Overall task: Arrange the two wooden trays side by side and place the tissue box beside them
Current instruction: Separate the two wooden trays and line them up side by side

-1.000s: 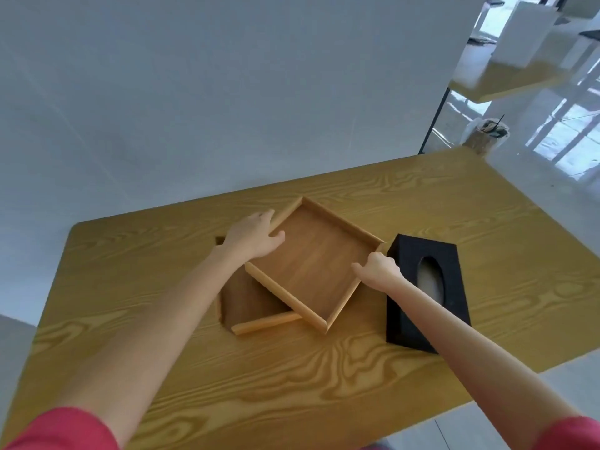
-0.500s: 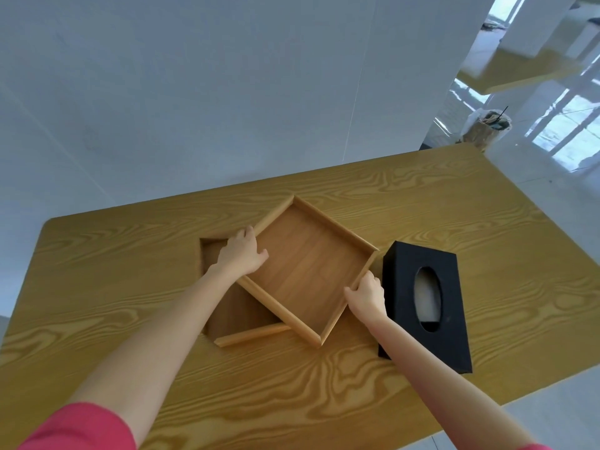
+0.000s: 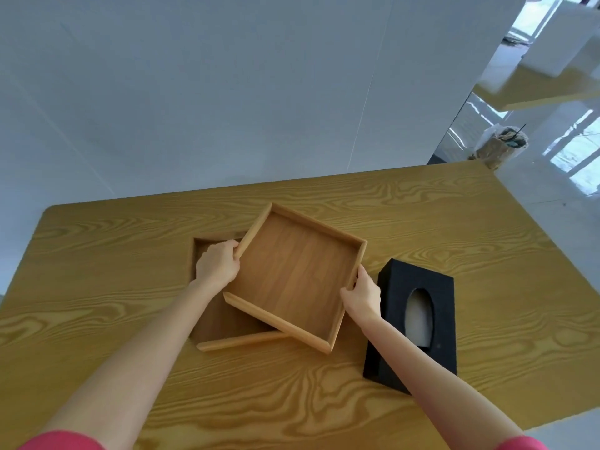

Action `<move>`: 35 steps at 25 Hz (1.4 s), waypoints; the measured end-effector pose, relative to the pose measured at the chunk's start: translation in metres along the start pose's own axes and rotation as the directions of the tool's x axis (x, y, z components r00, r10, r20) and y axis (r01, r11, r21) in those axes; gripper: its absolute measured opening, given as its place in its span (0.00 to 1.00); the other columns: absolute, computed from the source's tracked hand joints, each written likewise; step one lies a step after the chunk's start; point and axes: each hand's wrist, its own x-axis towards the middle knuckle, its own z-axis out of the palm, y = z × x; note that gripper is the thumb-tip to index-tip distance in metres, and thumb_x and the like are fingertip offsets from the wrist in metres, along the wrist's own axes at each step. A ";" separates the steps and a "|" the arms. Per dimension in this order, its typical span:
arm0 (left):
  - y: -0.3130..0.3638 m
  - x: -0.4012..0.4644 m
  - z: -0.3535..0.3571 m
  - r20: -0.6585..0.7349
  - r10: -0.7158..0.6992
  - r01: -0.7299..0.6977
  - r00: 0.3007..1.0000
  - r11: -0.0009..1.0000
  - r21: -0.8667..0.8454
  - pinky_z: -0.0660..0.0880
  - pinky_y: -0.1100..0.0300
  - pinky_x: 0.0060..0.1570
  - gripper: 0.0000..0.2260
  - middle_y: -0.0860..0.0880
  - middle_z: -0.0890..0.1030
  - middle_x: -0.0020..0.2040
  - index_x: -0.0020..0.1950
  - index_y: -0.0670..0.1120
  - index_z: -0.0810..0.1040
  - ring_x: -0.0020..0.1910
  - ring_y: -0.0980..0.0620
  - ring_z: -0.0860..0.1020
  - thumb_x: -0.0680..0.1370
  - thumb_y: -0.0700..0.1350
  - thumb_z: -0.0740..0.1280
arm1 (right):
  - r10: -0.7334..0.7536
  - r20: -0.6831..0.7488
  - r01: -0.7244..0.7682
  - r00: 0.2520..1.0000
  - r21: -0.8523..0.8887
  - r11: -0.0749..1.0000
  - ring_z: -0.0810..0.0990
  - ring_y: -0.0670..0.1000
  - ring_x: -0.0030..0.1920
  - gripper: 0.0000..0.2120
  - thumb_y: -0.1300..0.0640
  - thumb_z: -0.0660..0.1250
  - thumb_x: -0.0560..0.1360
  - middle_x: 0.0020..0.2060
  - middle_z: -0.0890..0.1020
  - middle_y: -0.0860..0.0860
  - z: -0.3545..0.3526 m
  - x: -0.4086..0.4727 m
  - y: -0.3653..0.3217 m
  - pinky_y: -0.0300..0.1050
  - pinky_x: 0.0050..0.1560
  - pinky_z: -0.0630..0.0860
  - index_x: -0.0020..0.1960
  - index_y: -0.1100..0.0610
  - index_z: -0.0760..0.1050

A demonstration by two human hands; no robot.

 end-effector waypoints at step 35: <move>0.093 0.096 0.028 -0.063 -0.234 0.202 0.970 0.924 -0.325 0.68 0.62 0.47 0.19 0.44 0.78 0.62 0.68 0.44 0.70 0.53 0.45 0.80 0.78 0.45 0.62 | -0.278 0.153 0.302 0.948 -0.165 0.939 0.74 0.59 0.64 0.25 0.68 0.58 0.75 0.67 0.73 0.59 -0.055 0.241 -0.069 0.48 0.59 0.73 0.71 0.60 0.63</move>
